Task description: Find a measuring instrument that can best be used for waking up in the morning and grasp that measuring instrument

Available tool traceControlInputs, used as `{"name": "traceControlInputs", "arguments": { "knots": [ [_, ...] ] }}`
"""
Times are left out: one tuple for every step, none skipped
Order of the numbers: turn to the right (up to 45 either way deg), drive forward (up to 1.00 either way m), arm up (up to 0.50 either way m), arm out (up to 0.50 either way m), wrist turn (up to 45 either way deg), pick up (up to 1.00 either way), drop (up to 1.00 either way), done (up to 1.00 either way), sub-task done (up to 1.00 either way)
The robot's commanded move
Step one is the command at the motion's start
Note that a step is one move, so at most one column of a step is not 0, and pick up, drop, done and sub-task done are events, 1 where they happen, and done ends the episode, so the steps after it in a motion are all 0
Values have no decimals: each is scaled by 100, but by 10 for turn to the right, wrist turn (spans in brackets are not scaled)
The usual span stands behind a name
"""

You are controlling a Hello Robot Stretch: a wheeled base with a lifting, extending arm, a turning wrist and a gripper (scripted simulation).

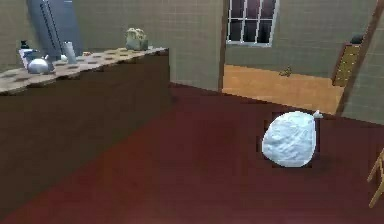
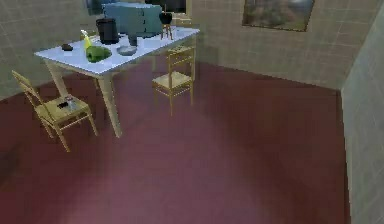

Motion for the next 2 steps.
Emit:
{"name": "traceControlInputs", "arguments": {
  "knots": [
    [-450,0,0,0,0,0,0,0,0],
    [-450,0,0,0,0,0,0,0,0]
  ]
}}
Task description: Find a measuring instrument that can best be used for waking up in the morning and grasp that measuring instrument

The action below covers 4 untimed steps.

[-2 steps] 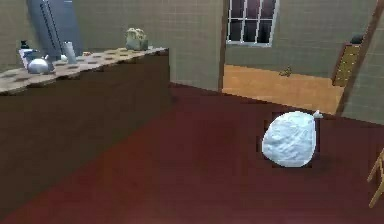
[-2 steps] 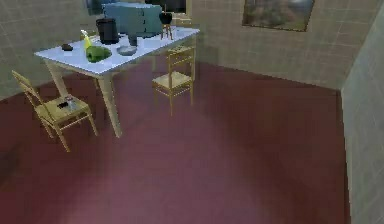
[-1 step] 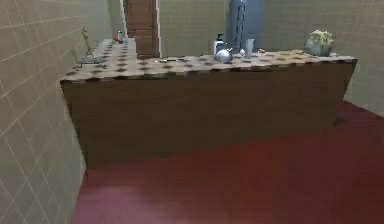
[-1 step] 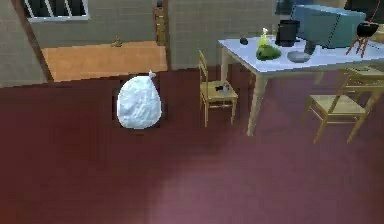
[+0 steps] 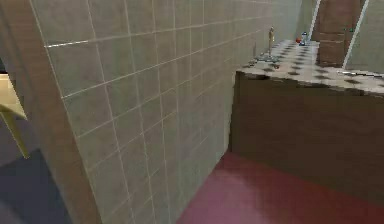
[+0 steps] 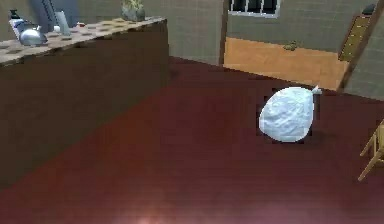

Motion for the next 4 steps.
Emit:
{"name": "traceControlInputs", "arguments": {
  "knots": [
    [-450,0,0,0,0,0,0,0,0],
    [-120,0,0,0,0,0,0,0,0],
    [0,75,0,0,0,0,0,0,0],
    [60,0,0,0,0,0,0,0,0]
  ]
}}
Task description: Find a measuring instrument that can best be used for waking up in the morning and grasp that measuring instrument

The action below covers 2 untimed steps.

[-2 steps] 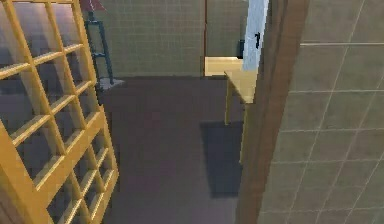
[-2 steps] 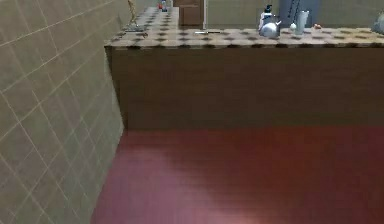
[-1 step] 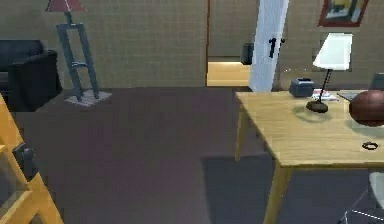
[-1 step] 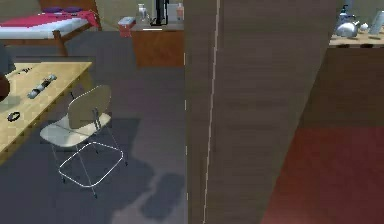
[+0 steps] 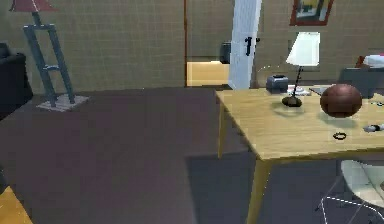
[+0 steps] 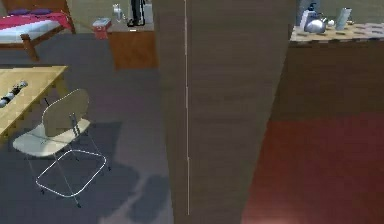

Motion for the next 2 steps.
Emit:
{"name": "traceControlInputs", "arguments": {
  "knots": [
    [0,100,0,0,0,0,0,0,0],
    [90,0,0,0,0,0,0,0,0]
  ]
}}
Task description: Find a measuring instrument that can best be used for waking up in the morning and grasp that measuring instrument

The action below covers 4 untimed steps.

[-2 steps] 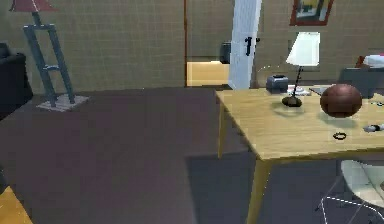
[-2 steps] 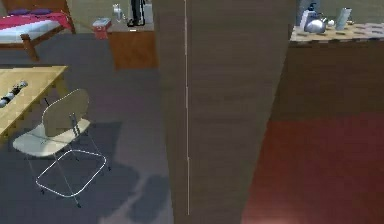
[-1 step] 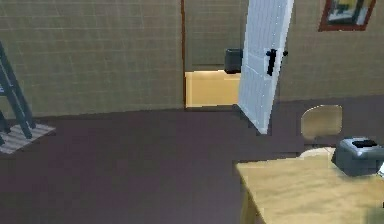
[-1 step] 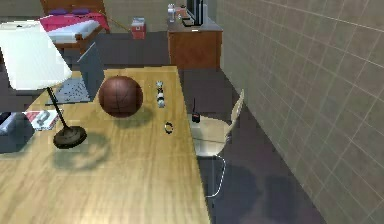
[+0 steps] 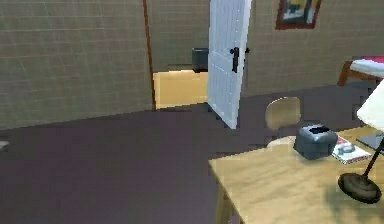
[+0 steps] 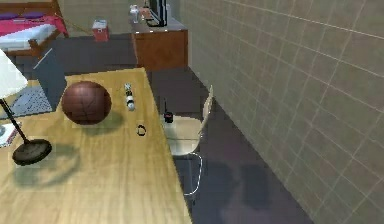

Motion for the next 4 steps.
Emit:
{"name": "traceControlInputs", "arguments": {
  "knots": [
    [0,5,0,0,0,0,0,0,0],
    [-450,0,0,0,0,0,0,0,0],
    [360,0,0,0,0,0,0,0,0],
    [0,30,0,0,0,0,0,0,0]
  ]
}}
